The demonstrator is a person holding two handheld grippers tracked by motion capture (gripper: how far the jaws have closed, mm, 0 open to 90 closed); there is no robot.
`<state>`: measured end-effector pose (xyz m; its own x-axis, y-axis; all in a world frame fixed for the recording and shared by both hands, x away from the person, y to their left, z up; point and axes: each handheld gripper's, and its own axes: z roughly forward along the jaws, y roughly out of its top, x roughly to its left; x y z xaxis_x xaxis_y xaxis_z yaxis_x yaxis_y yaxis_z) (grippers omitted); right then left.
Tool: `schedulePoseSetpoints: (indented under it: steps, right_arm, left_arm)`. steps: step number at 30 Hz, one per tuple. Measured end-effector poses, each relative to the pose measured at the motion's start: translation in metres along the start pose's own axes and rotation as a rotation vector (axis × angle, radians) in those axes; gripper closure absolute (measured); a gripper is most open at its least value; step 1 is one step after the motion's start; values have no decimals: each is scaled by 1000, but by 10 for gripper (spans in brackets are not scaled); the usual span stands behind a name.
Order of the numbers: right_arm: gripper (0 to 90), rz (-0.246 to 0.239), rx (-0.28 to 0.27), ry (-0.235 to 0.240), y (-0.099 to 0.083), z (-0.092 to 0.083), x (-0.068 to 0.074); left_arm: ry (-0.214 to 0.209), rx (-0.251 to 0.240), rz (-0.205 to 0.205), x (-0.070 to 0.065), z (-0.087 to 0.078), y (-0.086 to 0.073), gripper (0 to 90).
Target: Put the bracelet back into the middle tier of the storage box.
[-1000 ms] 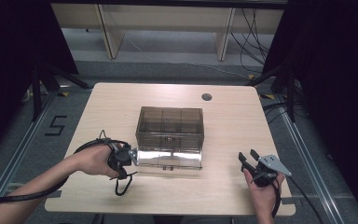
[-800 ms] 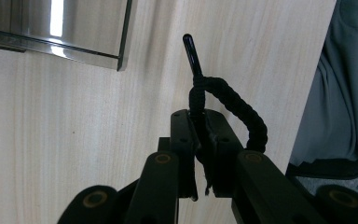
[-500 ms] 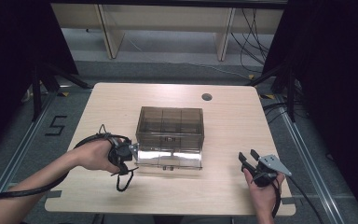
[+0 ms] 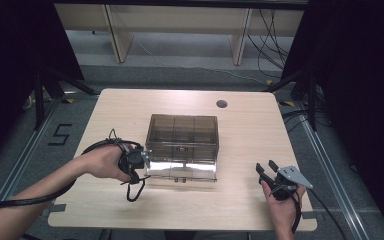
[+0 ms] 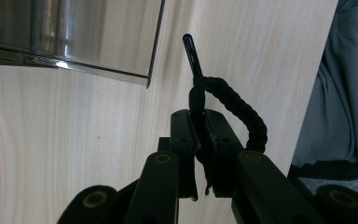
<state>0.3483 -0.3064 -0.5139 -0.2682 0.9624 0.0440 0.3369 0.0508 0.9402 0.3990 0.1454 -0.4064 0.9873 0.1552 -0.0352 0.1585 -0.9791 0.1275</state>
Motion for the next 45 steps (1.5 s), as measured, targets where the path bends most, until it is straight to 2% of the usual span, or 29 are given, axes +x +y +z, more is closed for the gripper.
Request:
schedulePoseSetpoints:
  steps: [9,10,14,15,17,18,19,22,23,29,31,36,41,43,45]
  right_arm:
    - [472,15,-9,-1,0,-2,1]
    - [471,6,14,-12,1,-3,1]
    - [470,-7,11,-21,0,-3,0]
    - [470,8,-10,-9,-1,-1,1]
    - [471,-3,-24,-13,-1,-1,2]
    - [471,5,-30,4,-1,-1,2]
    - [471,-9,-29,-10,-1,0,2]
    - [471,4,-16,9,0,-1,2]
    - [471,-2,-20,-2,-1,0,2]
    - [471,1,-24,-1,-1,0,2]
    - [471,-1,-7,-9,0,-2,2]
    - [471,4,-20,9,0,0,3]
    - [472,-18,-3,-5,0,0,2]
    - [472,-1,16,6,1,0,3]
    - [472,-5,12,-5,0,1,3]
  left_arm:
    - [1,-12,6,3,-4,3,825]
    - [0,-13,-2,4,-4,4,825]
    - [0,-17,-2,7,-7,5,825]
    - [1,-21,-4,8,-8,6,825]
    - [4,-20,4,8,-9,6,825]
    - [1,-22,-1,8,-10,7,825]
    - [4,-21,3,8,-11,8,825]
    - [9,-27,4,7,-15,9,825]
    - [16,-36,9,7,-16,9,825]
    - [24,-38,7,10,-22,12,825]
    - [26,-41,3,11,-24,14,825]
    - [34,-42,2,14,-28,18,825]
    - [37,-44,3,17,-29,23,825]
    - [40,-47,5,18,-30,25,825]
    - [41,-49,4,19,-31,28,825]
